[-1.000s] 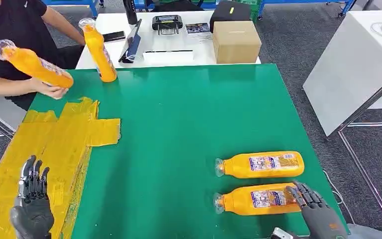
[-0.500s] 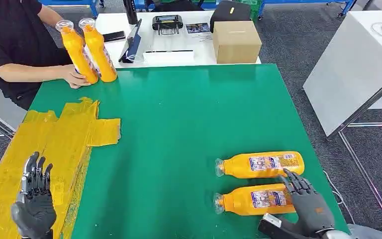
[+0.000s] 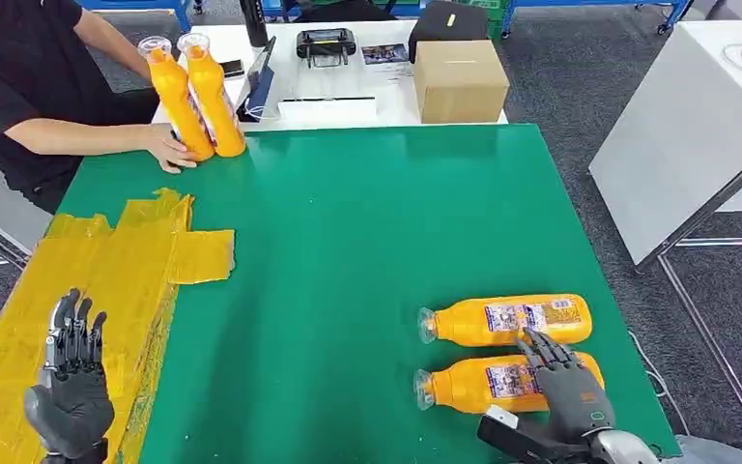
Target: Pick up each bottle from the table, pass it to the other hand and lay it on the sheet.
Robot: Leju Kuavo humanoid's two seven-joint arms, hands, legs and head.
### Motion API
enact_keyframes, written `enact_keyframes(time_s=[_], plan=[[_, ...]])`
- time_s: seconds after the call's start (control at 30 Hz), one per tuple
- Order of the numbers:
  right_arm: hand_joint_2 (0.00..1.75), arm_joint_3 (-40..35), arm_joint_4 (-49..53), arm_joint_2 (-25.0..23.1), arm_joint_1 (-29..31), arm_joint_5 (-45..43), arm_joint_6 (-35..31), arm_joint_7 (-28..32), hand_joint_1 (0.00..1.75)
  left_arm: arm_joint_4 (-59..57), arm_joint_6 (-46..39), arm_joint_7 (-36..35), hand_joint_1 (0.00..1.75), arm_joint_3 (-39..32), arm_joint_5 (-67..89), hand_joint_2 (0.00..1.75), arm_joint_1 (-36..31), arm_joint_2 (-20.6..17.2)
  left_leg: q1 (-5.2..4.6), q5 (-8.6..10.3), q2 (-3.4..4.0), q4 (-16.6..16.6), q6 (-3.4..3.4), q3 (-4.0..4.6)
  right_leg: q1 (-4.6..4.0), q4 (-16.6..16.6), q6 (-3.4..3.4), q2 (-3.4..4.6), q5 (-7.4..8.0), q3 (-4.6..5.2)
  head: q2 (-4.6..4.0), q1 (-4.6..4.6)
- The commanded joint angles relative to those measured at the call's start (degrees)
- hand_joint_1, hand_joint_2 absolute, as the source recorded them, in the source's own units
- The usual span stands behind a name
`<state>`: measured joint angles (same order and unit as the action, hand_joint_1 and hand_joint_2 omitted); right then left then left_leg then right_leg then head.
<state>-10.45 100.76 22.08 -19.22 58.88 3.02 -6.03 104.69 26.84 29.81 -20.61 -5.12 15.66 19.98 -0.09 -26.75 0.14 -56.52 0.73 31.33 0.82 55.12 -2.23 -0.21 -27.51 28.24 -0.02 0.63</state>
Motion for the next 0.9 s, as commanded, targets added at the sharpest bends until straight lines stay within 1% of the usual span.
enact_keyframes(time_s=[0.03,0.07,0.1,0.13,0.17,0.2,0.23,0.27,0.3,0.33,0.37,0.4,0.57,0.6,0.63,0.73,0.83,0.9], plan=[[1.75,-8.6,0.0,15.1,-5.1,-7.4,4.7,-9.2,0.0,-5.6,-0.9,-0.7,0.0,1.4,-1.4,0.0,-2.7,-2.3,0.06,-0.01,-0.18,0.0,-0.02,-0.08,-0.06,-0.1,0.05,-0.15,-0.02,-0.17,0.0,0.0],[1.75,-10.3,1.9,20.4,-7.6,-11.0,6.1,-13.2,0.0,-6.5,-1.2,-0.9,0.0,2.0,-1.7,0.0,-3.3,-2.9,0.12,-0.05,-0.24,0.0,-0.03,-0.08,-0.12,-0.1,0.07,-0.2,-0.04,-0.22,0.0,0.0],[1.75,-11.8,2.8,24.4,-9.5,-13.2,6.6,-15.8,0.16,-7.3,-1.5,-1.1,0.0,2.5,-2.0,0.0,-3.9,-3.2,-0.03,-0.01,-0.27,0.0,0.0,-0.04,0.04,0.0,0.01,-0.25,-0.07,-0.13,0.0,0.0],[1.75,-13.1,3.2,27.4,-11.4,-15.3,6.3,-18.3,1.36,-8.1,-1.8,-1.3,0.0,3.3,-2.1,0.0,-4.5,-3.7,0.02,-0.04,-0.31,-0.1,-0.01,-0.05,-0.01,0.0,0.04,-0.28,-0.08,-0.16,0.0,0.0],[1.75,-15.0,3.4,29.8,-12.3,-16.7,4.5,-19.8,1.36,-8.7,-2.7,-1.2,0.0,4.0,-2.2,0.0,-5.0,-4.0,-0.06,-0.02,-0.41,-0.1,0.02,-0.06,0.09,0.0,0.0,-0.4,-0.11,-0.11,0.0,-0.02],[1.75,-15.8,3.3,30.4,-12.4,-17.1,3.5,-20.2,1.36,-8.9,-2.9,-1.2,0.0,4.2,-2.2,0.0,-5.1,-4.1,-0.05,-0.03,-0.36,0.0,0.03,-0.19,0.08,-0.1,0.0,-0.35,-0.1,-0.08,0.0,0.0],[1.75,-18.7,3.1,31.9,-11.8,-18.7,3.3,-22.5,1.54,-9.4,-3.3,-1.3,0.0,5.0,-2.5,0.0,-5.4,-4.6,0.02,-0.03,-0.48,-0.1,0.03,-0.2,0.01,-0.1,0.03,-0.46,-0.08,0.21,0.0,0.04],[1.75,-22.0,3.1,33.6,-11.3,-20.0,1.7,-24.7,1.66,-9.7,-3.9,-1.4,0.0,5.7,-2.8,0.0,-5.5,-4.9,-0.03,-0.07,-0.41,-0.1,0.15,-0.18,0.06,-0.1,-0.01,-0.42,-0.1,0.23,0.0,-0.02],[1.75,-25.0,3.2,35.0,-10.4,-21.5,-0.4,-26.5,1.75,-9.9,-4.3,-1.5,0.0,6.2,-3.1,0.0,-5.6,-5.2,0.03,-0.09,-0.46,-0.1,0.16,-0.12,0.0,-0.2,-0.1,-0.45,-0.15,0.22,0.0,0.02],[1.75,-27.3,3.6,36.2,-9.7,-22.4,-2.0,-28.0,1.75,-10.0,-4.6,-1.6,0.0,6.4,-3.4,0.0,-5.6,-5.4,0.01,-0.13,-0.31,-0.1,0.19,-0.22,0.02,-0.2,-0.17,-0.33,-0.17,0.1,0.0,-0.09],[1.75,-29.5,3.7,37.1,-8.5,-23.0,-3.3,-28.9,1.75,-9.9,-5.0,-1.5,0.0,6.6,-3.7,0.0,-5.5,-5.7,0.06,-0.14,-0.31,-0.1,0.17,-0.18,-0.03,-0.2,-0.14,-0.33,-0.16,0.12,0.0,0.0],[1.75,-30.0,3.8,37.3,-8.1,-23.2,-3.4,-29.1,1.75,-9.8,-5.0,-1.5,0.0,6.6,-3.8,0.0,-5.4,-5.8,0.01,-0.16,-0.13,-0.1,0.18,-0.26,0.01,-0.2,-0.17,-0.14,-0.12,0.12,0.0,0.02],[1.75,-32.9,3.6,38.3,-5.5,-24.4,-3.9,-29.9,1.75,-9.7,-4.4,-1.5,0.0,6.0,-4.2,0.0,-5.3,-5.6,0.14,-0.18,-0.32,-0.2,0.21,-0.35,-0.11,-0.3,-0.1,-0.32,-0.12,-0.12,0.0,-0.02],[1.75,-33.6,3.4,38.4,-4.7,-24.7,-4.1,-30.0,1.75,-9.8,-4.3,-1.5,0.0,5.9,-4.3,0.0,-5.4,-5.6,0.04,-0.2,-0.19,-0.2,0.27,-0.41,-0.01,-0.2,-0.16,-0.22,-0.14,-0.1,0.0,0.0],[1.75,-34.2,3.1,38.5,-4.2,-25.2,-4.3,-30.1,1.75,-9.9,-4.3,-1.6,0.0,5.9,-4.3,0.0,-5.5,-5.6,0.1,-0.19,-0.22,-0.2,0.25,-0.41,-0.07,-0.3,-0.13,-0.24,-0.11,-0.12,0.0,-0.02],[1.75,-35.0,2.3,37.9,-3.5,-25.3,-4.2,-30.1,1.75,-10.2,-4.3,-1.7,0.0,6.1,-4.3,0.0,-5.7,-5.5,0.01,-0.21,-0.13,-0.2,0.3,-0.48,0.01,-0.2,-0.18,-0.18,-0.14,-0.13,0.0,0.0],[1.75,-35.0,2.3,37.9,-3.5,-25.3,-4.2,-30.1,1.75,-10.2,-4.3,-1.7,0.0,6.1,-4.3,0.0,-5.7,-5.5,0.1,-0.16,-0.3,-0.1,0.26,-0.47,-0.08,-0.4,-0.13,-0.34,-0.1,-0.2,0.0,0.0],[1.75,-35.0,2.3,37.9,-3.5,-25.3,-4.2,-30.1,1.75,-10.2,-4.3,-1.7,0.0,6.1,-4.3,0.0,-5.7,-5.5,0.05,-0.19,-0.21,-0.2,0.28,-0.52,-0.03,-0.3,-0.16,-0.25,-0.13,-0.2,0.0,0.0]])
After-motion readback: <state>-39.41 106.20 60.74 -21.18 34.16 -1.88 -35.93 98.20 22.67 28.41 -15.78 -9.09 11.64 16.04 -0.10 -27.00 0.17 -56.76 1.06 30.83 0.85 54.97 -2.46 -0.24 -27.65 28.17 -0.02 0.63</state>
